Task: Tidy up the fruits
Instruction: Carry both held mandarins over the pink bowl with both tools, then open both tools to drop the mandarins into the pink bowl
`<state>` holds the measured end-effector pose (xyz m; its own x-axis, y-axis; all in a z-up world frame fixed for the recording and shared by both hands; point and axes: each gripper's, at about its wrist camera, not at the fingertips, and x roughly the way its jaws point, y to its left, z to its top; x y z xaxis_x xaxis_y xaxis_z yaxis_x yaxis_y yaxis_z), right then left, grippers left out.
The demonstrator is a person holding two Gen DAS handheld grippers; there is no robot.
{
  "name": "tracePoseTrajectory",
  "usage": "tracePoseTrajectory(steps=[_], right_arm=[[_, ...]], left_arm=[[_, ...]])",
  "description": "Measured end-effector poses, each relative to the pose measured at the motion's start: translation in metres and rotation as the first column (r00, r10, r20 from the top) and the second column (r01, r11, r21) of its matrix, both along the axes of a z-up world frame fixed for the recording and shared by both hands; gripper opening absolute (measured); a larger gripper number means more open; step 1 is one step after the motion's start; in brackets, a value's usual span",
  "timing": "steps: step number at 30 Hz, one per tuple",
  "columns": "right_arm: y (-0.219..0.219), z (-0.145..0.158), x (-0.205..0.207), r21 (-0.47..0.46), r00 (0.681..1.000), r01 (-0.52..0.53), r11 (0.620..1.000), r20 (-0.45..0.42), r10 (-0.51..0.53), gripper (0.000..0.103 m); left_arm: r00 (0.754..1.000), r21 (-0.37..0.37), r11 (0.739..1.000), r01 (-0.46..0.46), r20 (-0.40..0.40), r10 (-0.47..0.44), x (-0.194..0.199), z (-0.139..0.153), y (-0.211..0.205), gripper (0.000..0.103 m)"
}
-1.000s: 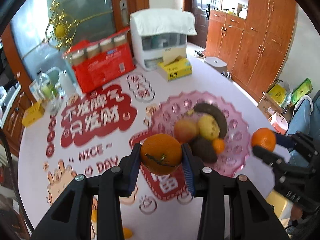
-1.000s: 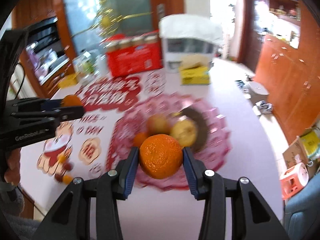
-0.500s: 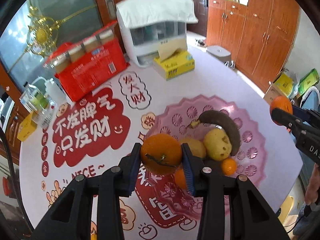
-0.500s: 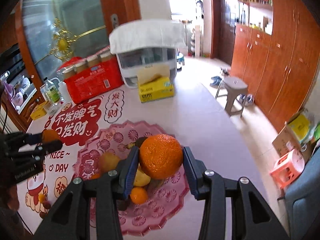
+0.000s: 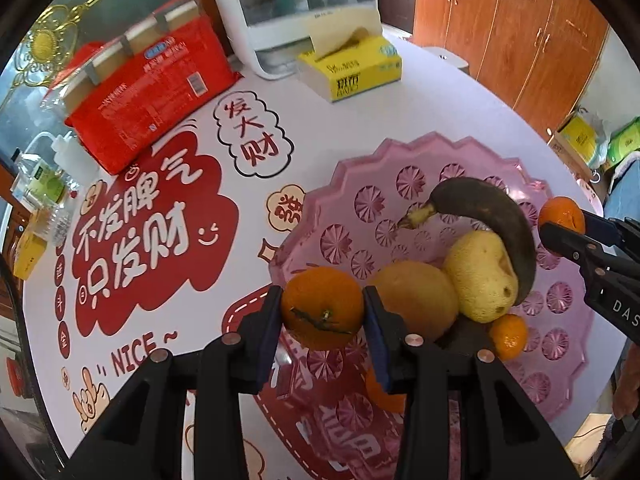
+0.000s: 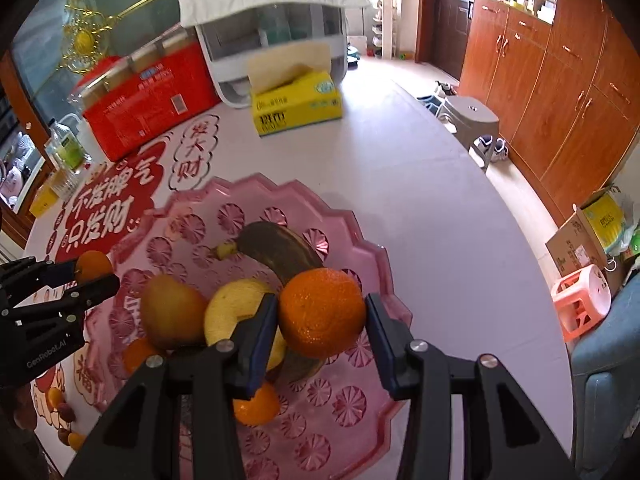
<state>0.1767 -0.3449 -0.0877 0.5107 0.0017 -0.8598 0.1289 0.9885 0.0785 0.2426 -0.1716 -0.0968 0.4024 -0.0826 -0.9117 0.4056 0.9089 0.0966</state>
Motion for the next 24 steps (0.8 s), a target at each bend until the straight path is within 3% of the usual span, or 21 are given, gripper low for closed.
tracePoseTrajectory(steps=[5,11,14,19,24], right_arm=[[0.0,-0.011,0.007,-0.022,1.0,0.002,1.0,-0.031,-0.003,0.045],[0.003,-0.014,0.006,-0.051,0.999,0.006,0.999,-0.031,-0.008,0.046],[0.003,-0.016,0.005,-0.047,0.999,0.008,0.999,-0.032,-0.009,0.049],[0.004,-0.015,-0.001,-0.028,1.0,0.002,1.0,-0.025,-0.003,0.051],[0.007,-0.01,-0.005,-0.023,1.0,-0.005,1.0,-0.014,0.005,0.051]], left_arm=[[1.0,0.008,1.0,0.015,-0.023,-0.015,0.007,-0.013,-0.004,0.038],[0.999,0.048,0.998,0.045,0.017,-0.046,0.006,-0.013,-0.011,0.04],[0.999,0.052,0.998,0.043,0.014,-0.044,0.005,-0.013,-0.011,0.049],[1.0,0.046,0.999,0.017,0.016,-0.018,0.004,-0.01,-0.004,0.073],[1.0,0.036,0.999,0.017,0.025,-0.018,-0.003,-0.002,-0.002,0.079]])
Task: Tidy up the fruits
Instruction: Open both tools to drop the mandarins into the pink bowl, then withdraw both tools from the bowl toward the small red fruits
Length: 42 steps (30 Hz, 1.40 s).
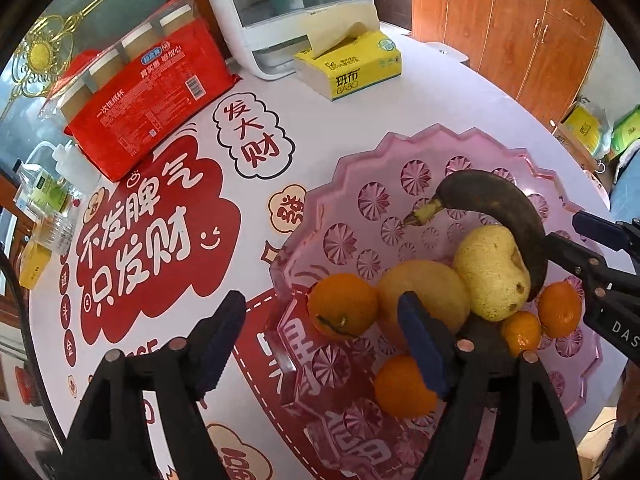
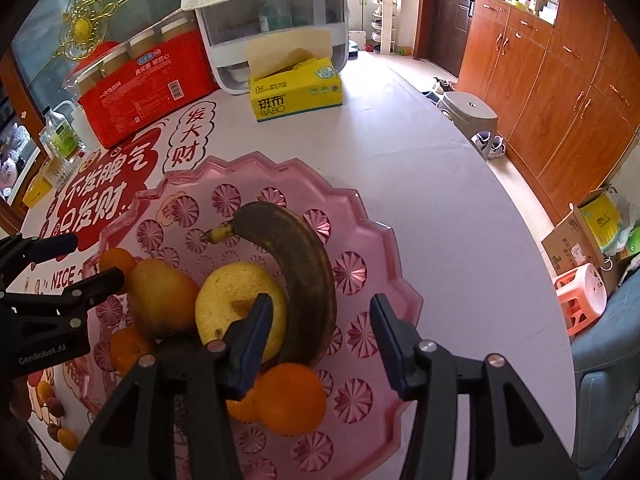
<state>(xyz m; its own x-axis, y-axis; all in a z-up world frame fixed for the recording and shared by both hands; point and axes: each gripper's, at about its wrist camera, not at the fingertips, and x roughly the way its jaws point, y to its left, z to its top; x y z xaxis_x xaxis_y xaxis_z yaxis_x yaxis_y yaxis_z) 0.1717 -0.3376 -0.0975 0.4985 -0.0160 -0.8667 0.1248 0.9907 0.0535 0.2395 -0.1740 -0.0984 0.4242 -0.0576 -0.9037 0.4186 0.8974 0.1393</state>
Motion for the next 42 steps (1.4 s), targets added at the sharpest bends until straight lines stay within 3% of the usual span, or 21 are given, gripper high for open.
tracePoseTrajectory(steps=[16,32,35,42], right_arm=[[0.014,0.029,-0.028,-0.012,0.999,-0.024,1.0,0.048,0.024,0.052],[0.037,0.059,-0.072,-0.038,0.991,-0.069,0.997,0.112,0.073,0.052],[0.041,0.064,-0.082,-0.03,0.989,-0.078,0.996,0.125,0.081,0.059],[0.056,0.074,-0.099,-0.022,0.981,-0.116,0.993,0.155,0.118,0.061]], left_arm=[[0.997,-0.015,1.0,-0.003,0.073,0.004,-0.036,0.044,0.01,0.086],[0.994,-0.142,0.987,-0.075,0.069,0.085,-0.083,0.075,0.047,0.09],[0.993,-0.149,0.985,-0.081,0.076,0.093,-0.091,0.079,0.052,0.09],[0.987,-0.171,0.979,-0.114,0.093,0.131,-0.112,0.087,0.072,0.091]])
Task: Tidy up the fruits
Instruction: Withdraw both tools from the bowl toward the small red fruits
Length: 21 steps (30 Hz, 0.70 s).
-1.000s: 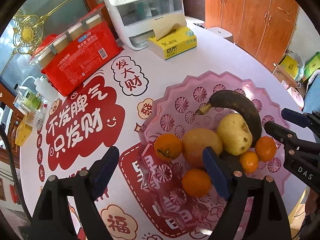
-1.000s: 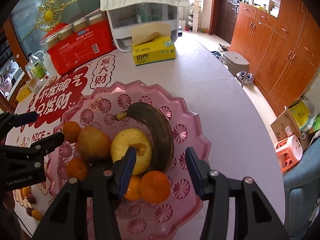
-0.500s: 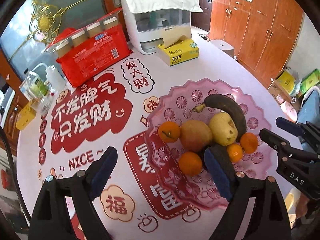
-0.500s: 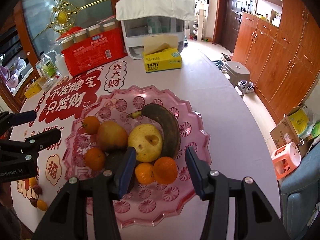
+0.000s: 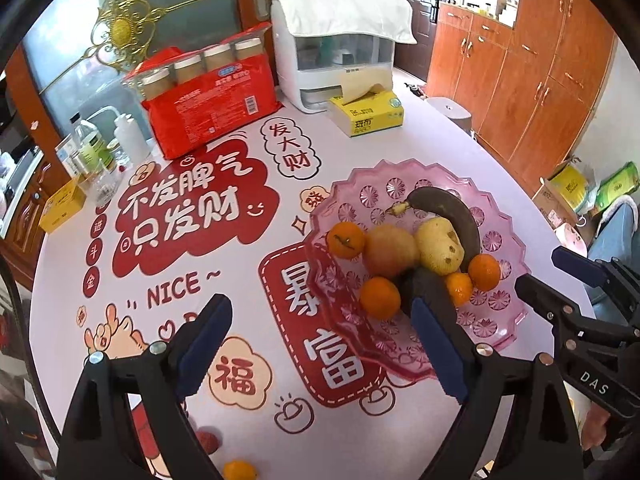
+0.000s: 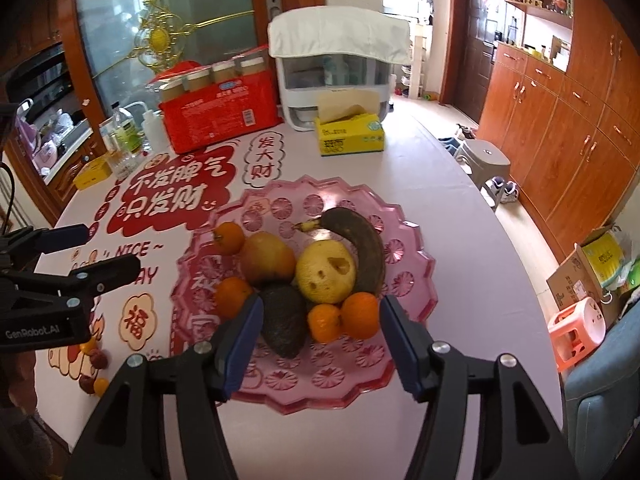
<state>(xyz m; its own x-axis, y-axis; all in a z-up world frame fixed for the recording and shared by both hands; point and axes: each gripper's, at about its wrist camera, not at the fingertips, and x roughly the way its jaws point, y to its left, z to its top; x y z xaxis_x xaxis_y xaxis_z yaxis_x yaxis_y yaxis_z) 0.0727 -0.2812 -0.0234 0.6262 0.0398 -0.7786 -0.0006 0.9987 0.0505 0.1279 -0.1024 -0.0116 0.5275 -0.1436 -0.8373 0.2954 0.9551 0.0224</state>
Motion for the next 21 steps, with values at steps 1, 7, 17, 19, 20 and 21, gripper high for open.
tracePoseTrajectory(steps=[1,7,17,19,20,21], right_arm=[[0.004,0.001,-0.002,0.002,1.0,-0.01,1.0,0.003,0.01,0.061],[0.029,0.008,-0.012,0.002,0.996,-0.082,0.997,0.02,0.082,0.061],[0.097,0.006,-0.021,-0.006,0.963,-0.266,0.964,0.033,0.266,0.061],[0.114,0.001,-0.023,-0.008,0.949,-0.313,0.95,0.024,0.313,0.061],[0.122,-0.001,-0.024,-0.011,0.943,-0.333,0.943,0.02,0.333,0.061],[0.131,-0.005,-0.025,-0.014,0.934,-0.357,0.934,0.015,0.358,0.061]], left_arm=[[1.0,-0.001,1.0,-0.003,0.002,0.003,-0.001,0.001,0.003,0.09],[0.997,-0.013,0.998,-0.064,0.03,0.065,-0.023,0.012,0.038,0.091],[0.95,-0.053,0.951,-0.306,0.047,0.308,-0.061,0.019,0.147,0.091],[0.932,-0.042,0.932,-0.359,0.037,0.36,-0.069,0.012,0.169,0.091],[0.923,-0.036,0.923,-0.383,0.027,0.384,-0.073,0.007,0.179,0.091],[0.912,-0.029,0.912,-0.41,0.01,0.41,-0.079,0.001,0.191,0.091]])
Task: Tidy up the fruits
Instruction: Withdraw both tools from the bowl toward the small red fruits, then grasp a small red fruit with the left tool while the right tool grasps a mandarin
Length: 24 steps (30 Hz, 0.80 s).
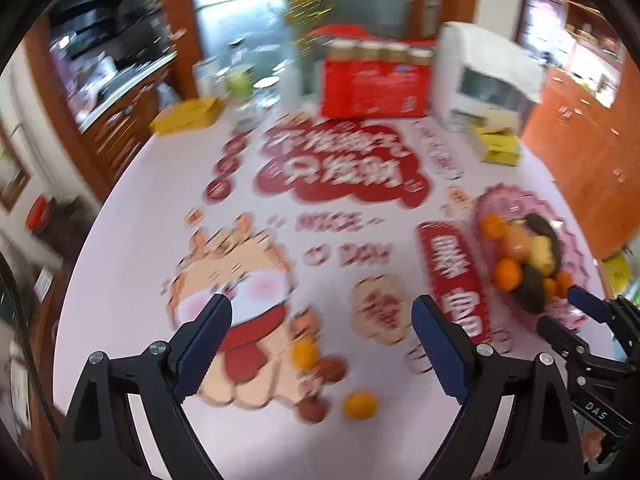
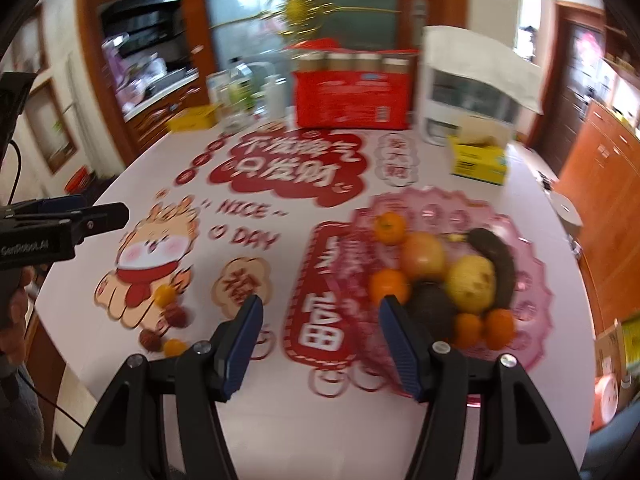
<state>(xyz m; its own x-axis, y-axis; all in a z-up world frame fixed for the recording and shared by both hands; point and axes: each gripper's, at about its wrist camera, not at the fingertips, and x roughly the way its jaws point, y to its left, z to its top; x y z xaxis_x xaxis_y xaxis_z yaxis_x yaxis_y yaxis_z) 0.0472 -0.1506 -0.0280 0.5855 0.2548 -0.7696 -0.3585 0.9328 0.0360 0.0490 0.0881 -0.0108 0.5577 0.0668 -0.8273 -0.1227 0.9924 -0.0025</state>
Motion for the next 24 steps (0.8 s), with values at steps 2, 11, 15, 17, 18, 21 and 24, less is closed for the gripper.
tracePoseTrajectory(steps=[2,11,15,17,18,21,24], right_arm=[[0.018,-0.008,-0.003,-0.008,0.999,-0.05,0.999,-0.012,0.05,0.061],[0.087,-0.06,-0.021,-0.019,0.951,-0.282,0.959,-0.137,0.277,0.061],[0.106,-0.087,-0.026,-0.016,0.923,-0.339,0.941,-0.2,0.329,0.061],[0.111,-0.098,-0.027,-0.011,0.913,-0.351,0.936,-0.227,0.34,0.061],[0.112,-0.103,-0.027,-0.003,0.907,-0.357,0.934,-0.24,0.346,0.061],[0.118,-0.115,-0.028,0.011,0.898,-0.367,0.93,-0.259,0.357,0.061],[0.124,-0.124,-0.028,-0.003,0.896,-0.373,0.928,-0.259,0.359,0.059]], left_arm=[[0.999,-0.007,0.999,-0.043,-0.033,0.042,-0.011,-0.013,0.015,0.091],[0.981,-0.03,0.997,-0.074,-0.181,0.067,-0.055,-0.089,0.037,0.091],[0.978,-0.089,0.994,-0.06,-0.205,0.04,-0.062,-0.115,0.035,0.091],[0.978,-0.106,0.993,-0.048,-0.205,0.025,-0.063,-0.124,0.033,0.088],[0.978,-0.114,0.993,-0.041,-0.208,0.016,-0.063,-0.13,0.032,0.084],[0.975,-0.131,0.991,-0.04,-0.223,0.01,-0.063,-0.141,0.031,0.074],[0.972,-0.158,0.986,-0.046,-0.235,0.008,-0.059,-0.151,0.033,0.07]])
